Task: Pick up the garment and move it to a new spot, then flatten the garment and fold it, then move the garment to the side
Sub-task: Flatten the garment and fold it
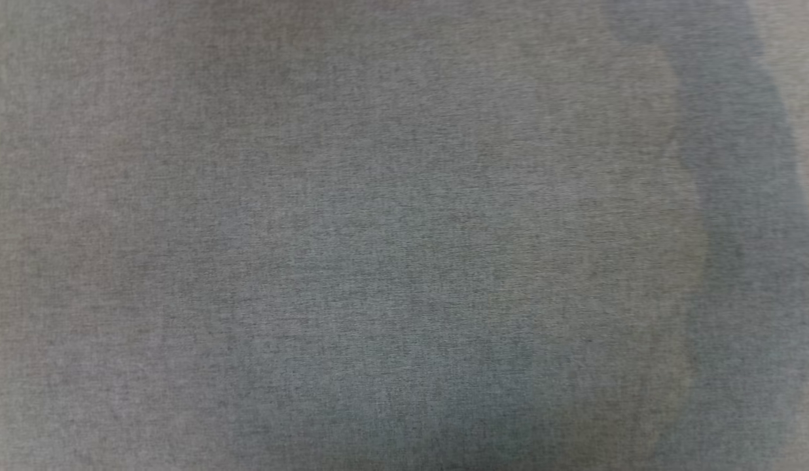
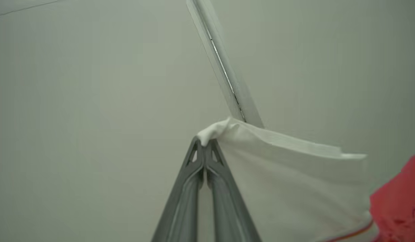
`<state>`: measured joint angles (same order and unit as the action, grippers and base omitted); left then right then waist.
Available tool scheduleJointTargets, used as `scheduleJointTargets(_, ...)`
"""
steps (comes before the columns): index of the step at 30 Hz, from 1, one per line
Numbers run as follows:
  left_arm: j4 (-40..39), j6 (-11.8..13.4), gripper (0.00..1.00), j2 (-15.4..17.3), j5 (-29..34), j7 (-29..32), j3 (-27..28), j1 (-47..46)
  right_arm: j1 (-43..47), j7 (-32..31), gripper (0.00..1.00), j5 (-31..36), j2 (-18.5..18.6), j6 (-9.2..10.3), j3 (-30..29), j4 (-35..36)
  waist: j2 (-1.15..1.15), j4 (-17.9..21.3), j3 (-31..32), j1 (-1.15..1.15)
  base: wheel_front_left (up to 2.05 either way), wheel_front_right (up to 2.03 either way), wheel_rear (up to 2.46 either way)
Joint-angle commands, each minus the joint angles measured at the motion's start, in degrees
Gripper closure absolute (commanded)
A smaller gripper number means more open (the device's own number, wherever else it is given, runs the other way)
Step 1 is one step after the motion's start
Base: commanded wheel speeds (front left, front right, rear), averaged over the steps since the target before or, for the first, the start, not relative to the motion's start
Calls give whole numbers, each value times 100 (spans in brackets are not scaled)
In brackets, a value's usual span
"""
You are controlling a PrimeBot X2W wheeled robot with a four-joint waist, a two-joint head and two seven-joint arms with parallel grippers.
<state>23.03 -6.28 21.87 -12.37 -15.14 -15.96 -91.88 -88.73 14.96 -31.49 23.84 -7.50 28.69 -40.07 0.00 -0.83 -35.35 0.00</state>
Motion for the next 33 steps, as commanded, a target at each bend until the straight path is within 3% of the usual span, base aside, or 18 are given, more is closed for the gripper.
scheduleJointTargets(1,-116,-66,100,116,-202,1,63,486,368,29,100,-134,-37,2,-19,59,0,-79,-68,0,0,0,0)
scheduleJointTargets(5,-597,-116,100,350,-795,-1,-27,2385,1432,32,100,-527,134,5,280,222,0,-114,211,0,0,0,0)
scheduleJointTargets(15,-1906,-109,100,1008,-2473,-5,-506,6811,4406,25,100,-2299,1163,2,786,1164,0,-55,1357,0,0,0,0)
scheduleJointTargets(21,-2630,-110,100,1423,-2870,-4,-949,8385,5896,16,100,-3189,1712,2,832,1825,0,-65,1935,0,0,0,0)
scheduleJointTargets(26,-2998,30,100,1376,-2897,-5,-782,9024,6624,28,100,-3311,1584,2,664,2196,0,-74,2199,0,0,0,0)
scheduleJointTargets(27,-3005,42,100,1372,-2846,-5,-759,9060,6687,28,61,-3250,1500,2,632,2181,0,-81,2227,0,0,0,0)
scheduleJointTargets(28,-3001,73,100,1344,-2796,-5,-725,9062,6696,30,0,-3124,1431,2,599,2145,0,-89,2249,0,0,0,0)
scheduleJointTargets(33,-3012,96,100,1166,-2475,-5,-562,8686,6083,30,0,-1790,900,1,693,1109,0,-239,2096,0,0,0,0)
